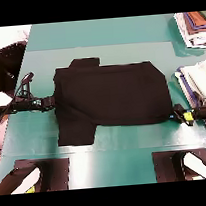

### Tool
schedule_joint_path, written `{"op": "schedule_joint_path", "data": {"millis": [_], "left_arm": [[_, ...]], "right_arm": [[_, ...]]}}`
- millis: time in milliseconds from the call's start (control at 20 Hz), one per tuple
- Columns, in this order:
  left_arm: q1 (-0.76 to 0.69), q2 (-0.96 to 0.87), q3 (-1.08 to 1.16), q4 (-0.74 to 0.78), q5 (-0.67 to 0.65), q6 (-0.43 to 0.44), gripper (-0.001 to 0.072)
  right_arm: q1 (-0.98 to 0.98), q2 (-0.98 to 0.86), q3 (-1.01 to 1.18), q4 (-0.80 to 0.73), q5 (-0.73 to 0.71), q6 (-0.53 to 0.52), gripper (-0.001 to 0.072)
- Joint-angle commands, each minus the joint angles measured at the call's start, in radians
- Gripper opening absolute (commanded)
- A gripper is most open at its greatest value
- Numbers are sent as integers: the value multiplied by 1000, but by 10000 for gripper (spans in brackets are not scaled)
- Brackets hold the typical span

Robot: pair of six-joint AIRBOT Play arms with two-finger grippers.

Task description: Fold the shirts.

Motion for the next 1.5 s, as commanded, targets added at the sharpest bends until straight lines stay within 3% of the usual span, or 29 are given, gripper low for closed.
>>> {"op": "schedule_joint_path", "data": {"millis": [0,200,500,800,1000,1150,1300,1450], "left_arm": [[0,2,49,10,-32,-1,26],[0,30,319,31,-135,0,26],[0,180,875,74,-138,-2,26],[0,195,1366,73,-135,-67,25],[0,186,1379,68,-118,-89,25],[0,151,1233,66,-133,-89,25],[0,51,1055,65,-213,-88,26],[0,-95,887,65,-260,-80,27]], "right_arm": [[112,24,118,34,-12,-24,16],[185,171,383,34,-13,-23,16],[184,316,895,24,-21,-23,15],[184,317,1320,-155,50,0,14],[184,259,1496,-256,175,42,14],[184,148,1565,-251,296,61,13],[185,29,1447,-251,400,70,14],[223,-109,1254,-254,412,69,14]]}}
